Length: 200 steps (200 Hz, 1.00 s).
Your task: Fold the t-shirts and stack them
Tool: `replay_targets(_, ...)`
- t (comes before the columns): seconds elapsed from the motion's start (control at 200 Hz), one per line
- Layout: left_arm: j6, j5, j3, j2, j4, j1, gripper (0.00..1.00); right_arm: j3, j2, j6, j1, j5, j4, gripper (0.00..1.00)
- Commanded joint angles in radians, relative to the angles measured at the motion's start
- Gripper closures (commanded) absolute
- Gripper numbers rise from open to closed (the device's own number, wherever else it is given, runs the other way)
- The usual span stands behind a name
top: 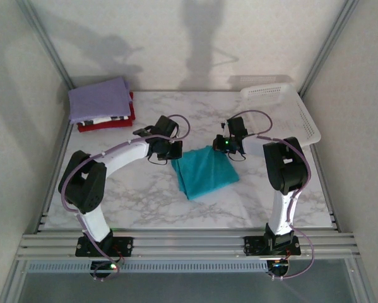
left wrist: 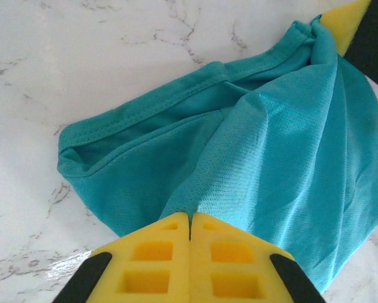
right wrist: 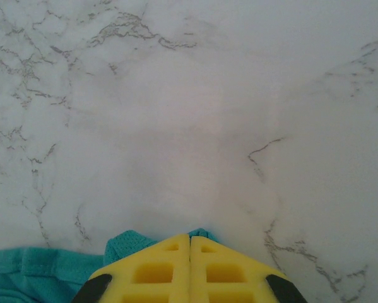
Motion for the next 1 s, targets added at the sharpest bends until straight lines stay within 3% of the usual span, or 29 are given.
replay_targets(0.0, -0.001, -0.023, 0.034, -0.003, -0.012, 0.016, 1.0, -0.007, 0.053, -0.021, -0.003, 0.01, -0.106, 1.0)
replay_targets(0.245, -0.01, -0.025, 0.034, 0.043, 0.051, 0.078, 1.0, -0.011, 0.052, -0.019, -0.003, 0.028, -0.108, 1.0)
replay_targets(0.395, -0.004, 0.028, 0.042, 0.117, 0.133, 0.139, 1.0, -0.006, 0.06, -0.019, -0.002, 0.024, -0.107, 1.0)
replay_targets(0.761, 0.08, 0.06, 0.2, 0.324, 0.164, 0.218, 1.0, 0.005, 0.028, -0.025, -0.003, 0.01, -0.153, 1.0)
replay_targets(0.826, 0.096, 0.075, 0.23, 0.336, 0.167, 0.218, 1.0, 0.012, 0.014, -0.026, -0.004, 0.012, -0.169, 0.91)
replay_targets(0.871, 0.097, 0.096, 0.255, 0.347, 0.161, 0.218, 0.95, 0.023, 0.008, -0.026, -0.004, 0.011, -0.187, 0.78)
replay_targets(0.916, 0.095, 0.117, 0.277, 0.357, 0.16, 0.218, 0.8, 0.031, -0.005, -0.024, -0.004, 0.012, -0.199, 0.68)
replay_targets(0.951, 0.092, 0.115, 0.287, 0.362, 0.161, 0.216, 0.65, 0.034, -0.016, -0.02, -0.004, 0.017, -0.205, 0.64)
replay_targets(0.996, 0.088, 0.113, 0.293, 0.362, 0.165, 0.215, 0.57, 0.041, -0.037, -0.013, -0.004, 0.029, -0.217, 0.62)
